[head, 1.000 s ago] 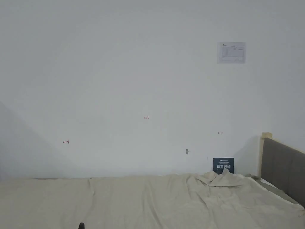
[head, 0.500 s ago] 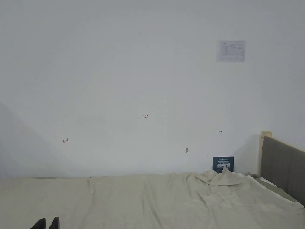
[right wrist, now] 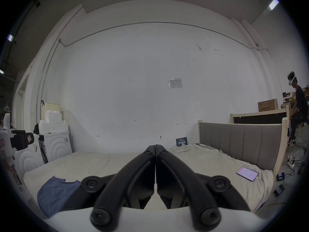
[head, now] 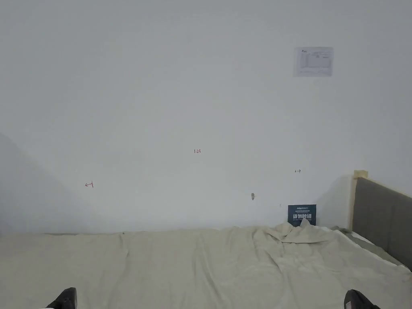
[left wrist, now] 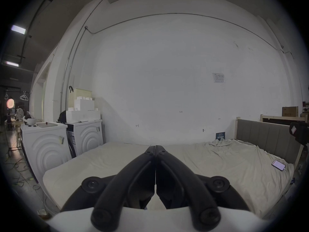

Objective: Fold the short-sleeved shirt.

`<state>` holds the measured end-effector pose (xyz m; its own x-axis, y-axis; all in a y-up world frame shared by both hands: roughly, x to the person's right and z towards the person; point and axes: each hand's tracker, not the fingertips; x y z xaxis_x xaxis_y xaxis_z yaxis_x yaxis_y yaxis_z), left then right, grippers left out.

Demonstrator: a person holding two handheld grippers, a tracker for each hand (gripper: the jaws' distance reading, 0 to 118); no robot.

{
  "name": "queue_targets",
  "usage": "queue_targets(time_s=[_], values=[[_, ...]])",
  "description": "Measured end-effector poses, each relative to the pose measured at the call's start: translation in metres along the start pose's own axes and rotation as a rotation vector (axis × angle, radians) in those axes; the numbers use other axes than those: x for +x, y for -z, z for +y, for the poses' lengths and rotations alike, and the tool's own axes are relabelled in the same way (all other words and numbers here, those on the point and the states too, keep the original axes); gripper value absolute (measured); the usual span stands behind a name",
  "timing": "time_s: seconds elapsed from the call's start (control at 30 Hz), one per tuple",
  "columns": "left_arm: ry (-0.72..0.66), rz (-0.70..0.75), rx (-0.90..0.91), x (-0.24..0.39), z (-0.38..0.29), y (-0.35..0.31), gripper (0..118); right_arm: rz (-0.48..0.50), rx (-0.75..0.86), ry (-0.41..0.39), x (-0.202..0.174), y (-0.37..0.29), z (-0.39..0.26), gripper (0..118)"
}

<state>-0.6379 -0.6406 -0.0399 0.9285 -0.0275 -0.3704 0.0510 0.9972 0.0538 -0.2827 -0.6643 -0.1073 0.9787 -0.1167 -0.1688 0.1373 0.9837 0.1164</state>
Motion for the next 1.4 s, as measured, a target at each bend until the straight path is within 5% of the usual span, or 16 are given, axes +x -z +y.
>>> queue_targets(time_s=[0.23, 0.53, 0.67, 0.93, 1.1, 1.23, 1.4], values=[[0.036, 0.066, -0.003, -0.026, -0.001, -0.015, 0, 0.022, -0.017, 0.021, -0.017, 0.008, -0.002, 3], [0.028, 0.360, -0.053, -0.138, -0.009, -0.075, 0, 0.342, -0.073, 0.021, -0.129, 0.019, -0.029, 3], [-0.003, 0.441, -0.084, -0.170, -0.016, -0.088, 0, 0.405, -0.101, 0.026, -0.159, 0.022, -0.039, 3], [-0.013, 0.379, -0.151, -0.179, -0.031, -0.052, 0, 0.462, -0.135, 0.015, -0.165, 0.037, -0.041, 3], [-0.096, 0.194, -0.433, -0.194, -0.069, 0.045, 0, 0.475, -0.180, -0.054, -0.161, 0.052, -0.052, 3], [0.006, 0.141, -0.689, -0.193, -0.136, 0.130, 0, 0.496, -0.299, -0.052, -0.155, 0.069, -0.072, 3], [-0.176, 0.082, -1.063, -0.210, -0.222, 0.203, 0, 0.498, -0.364, -0.032, -0.154, 0.080, -0.093, 3]])
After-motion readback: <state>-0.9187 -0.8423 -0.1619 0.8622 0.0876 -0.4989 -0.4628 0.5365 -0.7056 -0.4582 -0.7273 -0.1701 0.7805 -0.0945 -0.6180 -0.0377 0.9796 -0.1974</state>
